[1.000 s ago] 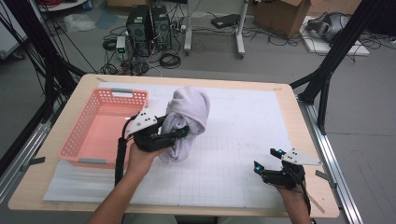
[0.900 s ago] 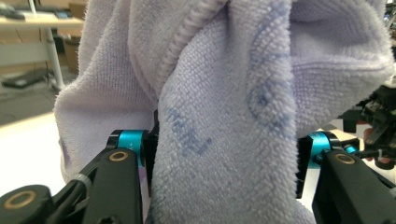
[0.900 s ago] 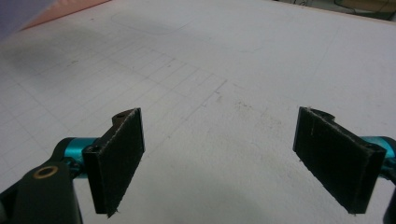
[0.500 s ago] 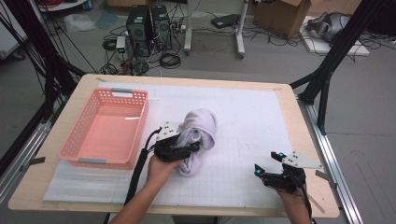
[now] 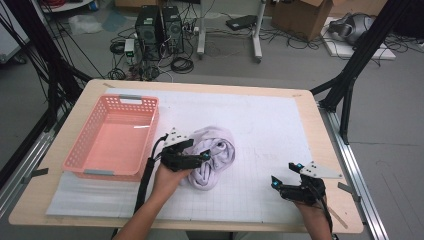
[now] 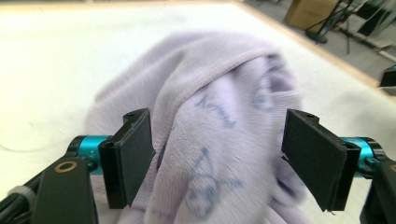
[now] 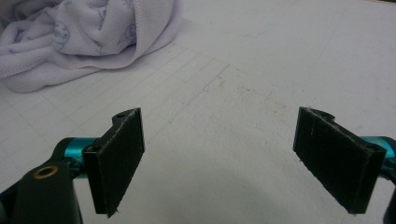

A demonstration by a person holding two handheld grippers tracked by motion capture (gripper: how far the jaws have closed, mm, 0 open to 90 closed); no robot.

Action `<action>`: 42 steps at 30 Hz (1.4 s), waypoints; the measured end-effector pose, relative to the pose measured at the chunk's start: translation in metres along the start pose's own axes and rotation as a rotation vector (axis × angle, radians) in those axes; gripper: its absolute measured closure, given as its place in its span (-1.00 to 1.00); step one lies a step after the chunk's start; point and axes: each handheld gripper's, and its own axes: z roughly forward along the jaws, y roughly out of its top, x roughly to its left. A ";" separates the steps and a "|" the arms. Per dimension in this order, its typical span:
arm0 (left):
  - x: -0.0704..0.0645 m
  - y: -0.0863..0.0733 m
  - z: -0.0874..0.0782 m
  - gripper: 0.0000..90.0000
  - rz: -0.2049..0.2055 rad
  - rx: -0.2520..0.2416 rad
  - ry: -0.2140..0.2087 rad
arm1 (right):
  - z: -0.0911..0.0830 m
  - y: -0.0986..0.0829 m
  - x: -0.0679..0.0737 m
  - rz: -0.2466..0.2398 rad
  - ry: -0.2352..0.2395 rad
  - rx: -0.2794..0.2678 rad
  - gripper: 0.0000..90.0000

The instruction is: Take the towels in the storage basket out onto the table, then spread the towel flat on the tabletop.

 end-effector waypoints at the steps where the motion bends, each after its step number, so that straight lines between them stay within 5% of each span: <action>1: 0.001 0.000 -0.006 -0.46 0.001 -0.014 -0.004 | 0.000 0.000 0.000 0.000 -0.003 -0.001 -0.66; 9: 0.000 -0.023 -0.040 -0.55 0.066 -0.083 -0.051 | -0.001 0.001 -0.002 0.027 -0.018 -0.008 -0.66; 21: 0.001 -0.045 -0.053 -0.57 0.102 -0.120 -0.038 | 0.005 0.002 -0.004 0.039 -0.023 0.027 -0.66; 42: 0.009 -0.048 -0.058 -0.56 0.062 -0.152 -0.036 | 0.012 0.004 -0.004 0.027 -0.024 0.041 -0.65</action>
